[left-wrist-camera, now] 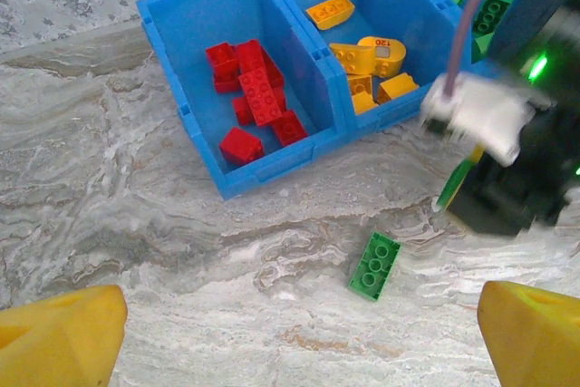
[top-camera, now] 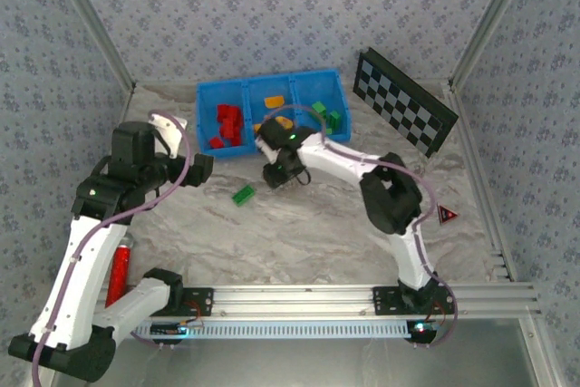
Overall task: Sort the legos into containers by color
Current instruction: Pick up the lego from the center of the table, then place the lego in the container.
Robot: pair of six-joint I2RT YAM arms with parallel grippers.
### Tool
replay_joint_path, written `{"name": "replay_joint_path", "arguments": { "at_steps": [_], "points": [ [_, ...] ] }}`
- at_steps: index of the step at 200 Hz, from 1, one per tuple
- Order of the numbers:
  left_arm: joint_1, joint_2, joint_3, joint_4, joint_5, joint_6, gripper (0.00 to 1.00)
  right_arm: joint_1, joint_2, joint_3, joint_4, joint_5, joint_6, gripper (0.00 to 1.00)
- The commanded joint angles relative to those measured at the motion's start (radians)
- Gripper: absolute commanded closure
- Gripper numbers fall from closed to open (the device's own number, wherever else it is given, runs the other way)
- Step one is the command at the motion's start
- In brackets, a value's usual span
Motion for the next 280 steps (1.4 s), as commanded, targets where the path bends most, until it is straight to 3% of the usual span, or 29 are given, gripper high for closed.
{"name": "replay_joint_path", "arguments": {
  "at_steps": [1,56,126,176,221,280],
  "points": [
    [0.019,0.009,0.038,0.030,0.027,0.006,0.01,-0.106,-0.099,0.041,-0.079,0.073,-0.019,0.61],
    [0.054,0.065,0.066,0.036,0.041,0.026,0.01,-0.315,0.052,0.334,-0.054,0.116,-0.074,0.62],
    [0.072,0.125,0.066,0.051,0.060,0.040,0.01,-0.389,0.439,0.830,-0.026,0.097,-0.049,0.62],
    [0.072,0.165,0.067,0.065,0.085,0.036,0.01,-0.416,0.553,0.873,0.103,0.090,-0.017,0.62],
    [0.072,0.210,0.089,0.070,0.108,0.028,0.01,-0.414,0.611,0.894,0.104,0.074,-0.021,0.59],
    [0.070,0.227,0.093,0.076,0.120,0.021,0.01,-0.410,0.601,0.896,0.082,0.061,-0.021,0.43]
  ]
}}
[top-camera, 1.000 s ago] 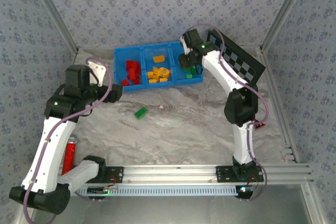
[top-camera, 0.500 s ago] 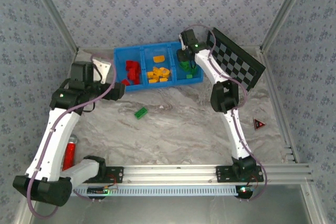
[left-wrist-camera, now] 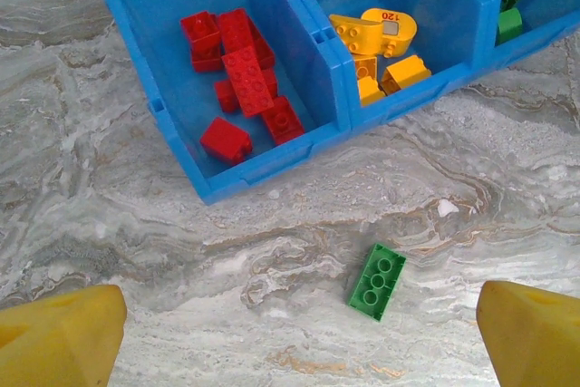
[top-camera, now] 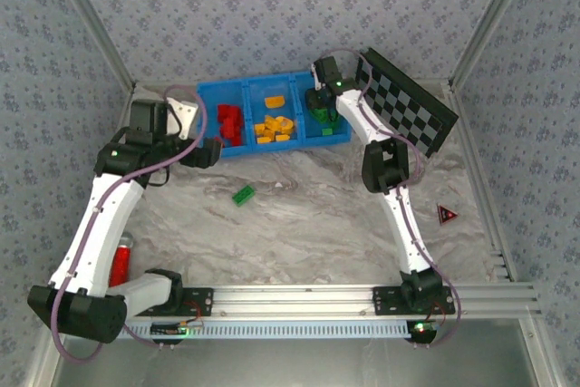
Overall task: Sort the legos into containers by color
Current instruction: Place the lego in the container, then pick up the lego from the center of the table.
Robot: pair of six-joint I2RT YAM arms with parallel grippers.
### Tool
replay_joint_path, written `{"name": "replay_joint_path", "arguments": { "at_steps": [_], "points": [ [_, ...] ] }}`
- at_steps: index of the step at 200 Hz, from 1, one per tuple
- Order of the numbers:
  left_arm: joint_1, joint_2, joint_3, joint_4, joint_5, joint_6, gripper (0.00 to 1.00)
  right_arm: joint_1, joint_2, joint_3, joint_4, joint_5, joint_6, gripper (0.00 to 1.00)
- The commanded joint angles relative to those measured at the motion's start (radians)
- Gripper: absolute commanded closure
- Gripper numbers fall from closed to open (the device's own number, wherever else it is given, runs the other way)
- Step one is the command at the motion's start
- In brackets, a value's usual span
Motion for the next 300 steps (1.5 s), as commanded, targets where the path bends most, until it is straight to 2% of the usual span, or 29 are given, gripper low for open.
{"name": "replay_joint_path", "arguments": {
  "at_steps": [1,23,74,129,159,175,184,199,216,247,270,291,300],
  "points": [
    [0.002,0.002,0.045,0.023,0.025,-0.001,0.01,0.002,0.003,0.040,-0.008,-0.016,0.002,0.43],
    [0.002,-0.008,0.038,0.025,0.025,-0.003,0.01,0.009,-0.027,0.037,-0.012,-0.017,-0.005,0.37],
    [0.003,-0.058,0.006,0.040,0.025,-0.010,0.01,0.022,-0.134,0.038,-0.061,-0.016,0.001,0.35],
    [-0.006,-0.140,-0.005,0.036,0.037,-0.009,0.01,0.095,-0.342,-0.012,-0.201,0.011,-0.013,0.31],
    [-0.030,-0.191,-0.009,0.039,0.034,-0.008,0.01,0.201,-0.512,-0.195,-0.188,0.008,-0.025,0.18],
    [-0.043,-0.221,-0.022,0.038,0.028,-0.006,0.01,0.281,-0.578,-0.288,-0.178,0.066,-0.012,0.09],
    [-0.048,-0.239,-0.028,0.035,0.022,-0.005,0.01,0.331,-0.597,-0.319,-0.190,0.123,-0.006,0.00],
    [-0.061,-0.273,-0.040,0.037,0.009,0.007,0.01,0.416,-0.607,-0.364,-0.208,0.178,-0.008,0.00],
    [-0.084,-0.304,-0.058,0.046,-0.014,0.024,0.01,0.492,-0.604,-0.419,-0.194,0.179,-0.027,0.00],
    [-0.139,-0.328,-0.083,0.043,-0.038,0.061,0.01,0.576,-0.574,-0.497,-0.135,0.066,-0.130,0.00],
    [-0.164,-0.354,-0.099,0.032,-0.040,0.089,0.01,0.591,-0.577,-0.603,-0.074,-0.049,-0.353,0.02],
    [-0.165,-0.379,-0.104,0.022,-0.040,0.104,0.01,0.552,-0.562,-0.630,-0.115,-0.263,-0.578,0.04],
    [-0.165,-0.388,-0.107,0.014,-0.038,0.111,0.01,0.545,-0.557,-0.651,-0.113,-0.283,-0.672,0.03]
  ]
}}
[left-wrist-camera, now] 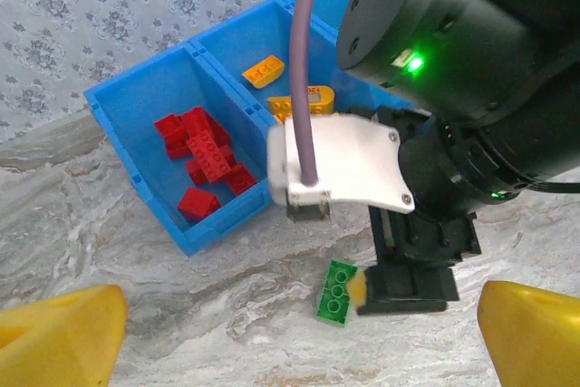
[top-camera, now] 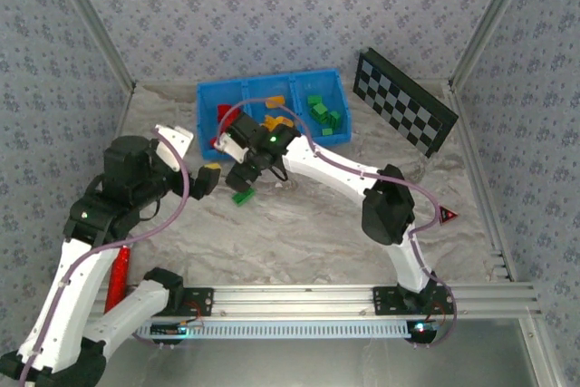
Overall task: Sort the legos into containers by color
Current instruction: Pick up the lego from the center of the table.
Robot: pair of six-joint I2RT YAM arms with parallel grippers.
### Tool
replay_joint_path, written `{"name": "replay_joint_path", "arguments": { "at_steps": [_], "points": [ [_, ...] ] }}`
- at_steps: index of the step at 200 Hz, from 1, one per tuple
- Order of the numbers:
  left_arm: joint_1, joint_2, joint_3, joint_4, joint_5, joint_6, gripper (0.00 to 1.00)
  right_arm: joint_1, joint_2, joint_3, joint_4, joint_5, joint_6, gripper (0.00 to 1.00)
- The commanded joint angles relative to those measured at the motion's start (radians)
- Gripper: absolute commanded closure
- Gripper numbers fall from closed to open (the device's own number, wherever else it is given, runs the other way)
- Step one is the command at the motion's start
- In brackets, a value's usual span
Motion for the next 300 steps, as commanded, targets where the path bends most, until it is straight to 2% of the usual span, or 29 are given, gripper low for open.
{"name": "replay_joint_path", "arguments": {
  "at_steps": [1,21,48,79,127,161,190,215,233,244,272,290,300],
  "points": [
    [-0.005,-0.036,-0.001,-0.006,-0.012,0.042,0.01,-0.040,0.013,-0.034,-0.007,-0.188,-0.337,0.02],
    [-0.005,-0.053,-0.011,-0.019,-0.009,0.057,0.01,-0.039,0.043,-0.055,-0.017,-0.154,-0.530,0.01],
    [-0.005,-0.069,-0.024,-0.033,-0.006,0.069,0.01,-0.045,0.114,-0.010,-0.038,-0.175,-0.669,0.01],
    [-0.005,-0.096,-0.047,-0.040,-0.005,0.078,0.01,-0.035,0.180,0.035,-0.057,-0.207,-0.757,0.00],
    [-0.005,-0.113,-0.068,-0.036,-0.008,0.088,0.01,-0.018,0.220,0.023,-0.040,-0.204,-0.775,0.01],
    [-0.007,-0.118,-0.080,-0.027,-0.006,0.089,0.01,0.000,0.221,-0.024,0.013,-0.176,-0.782,0.12],
    [-0.008,-0.117,-0.082,-0.022,-0.003,0.091,0.01,0.010,0.226,-0.049,0.037,-0.162,-0.785,0.28],
    [-0.008,-0.120,-0.082,-0.019,-0.001,0.092,0.01,0.012,0.229,-0.056,0.034,-0.158,-0.790,0.29],
    [-0.010,-0.117,-0.083,-0.018,-0.001,0.093,0.01,0.012,0.225,-0.064,0.031,-0.152,-0.790,0.39],
    [-0.010,-0.119,-0.084,-0.018,0.003,0.093,0.01,0.012,0.221,-0.075,0.034,-0.143,-0.789,0.41],
    [-0.009,-0.123,-0.084,-0.018,0.002,0.093,0.01,0.016,0.204,-0.113,0.062,-0.103,-0.761,0.66],
    [-0.010,-0.127,-0.087,-0.019,-0.002,0.094,0.01,0.012,0.178,-0.143,0.094,-0.062,-0.723,0.77],
    [-0.010,-0.129,-0.089,-0.018,-0.005,0.095,0.01,-0.005,0.159,-0.139,0.069,-0.074,-0.688,0.79]
  ]
}}
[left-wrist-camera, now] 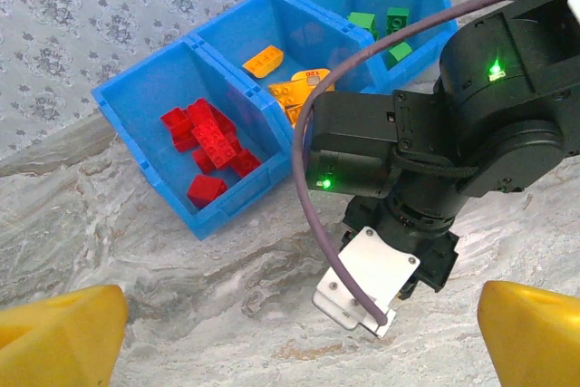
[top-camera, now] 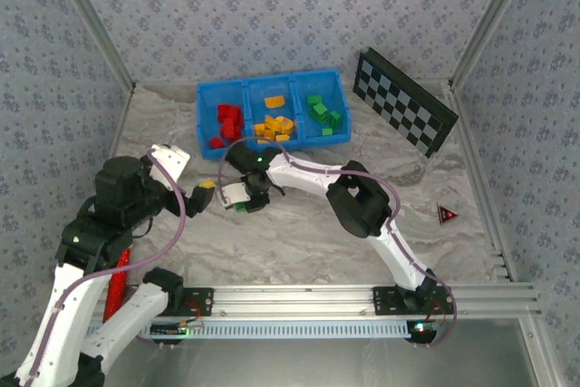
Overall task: Sort the legos into containers by color
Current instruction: Pick up the lego from the center of the table.
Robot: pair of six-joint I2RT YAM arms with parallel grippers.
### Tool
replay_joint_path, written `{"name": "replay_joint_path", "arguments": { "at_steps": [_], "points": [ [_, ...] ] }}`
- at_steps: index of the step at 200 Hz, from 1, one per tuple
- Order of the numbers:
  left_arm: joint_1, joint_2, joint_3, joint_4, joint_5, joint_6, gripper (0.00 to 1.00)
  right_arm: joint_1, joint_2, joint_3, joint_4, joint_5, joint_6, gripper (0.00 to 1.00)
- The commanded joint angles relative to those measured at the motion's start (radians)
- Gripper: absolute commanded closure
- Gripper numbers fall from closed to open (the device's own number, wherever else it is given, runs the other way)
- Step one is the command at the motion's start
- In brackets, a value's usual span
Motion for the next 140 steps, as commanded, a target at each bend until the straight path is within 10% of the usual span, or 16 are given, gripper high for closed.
{"name": "replay_joint_path", "arguments": {
  "at_steps": [1,75,140],
  "points": [
    [-0.005,-0.018,-0.004,0.018,-0.003,0.018,0.01,-0.022,-0.038,-0.031,-0.010,0.055,0.047,0.80],
    [-0.013,0.041,0.009,0.059,-0.012,0.038,0.01,-0.340,-0.470,-0.265,0.071,0.128,0.529,0.84],
    [-0.019,0.113,0.047,0.047,-0.015,0.041,0.01,-0.520,-0.291,0.072,-0.165,0.176,0.818,0.83]
  ]
}}
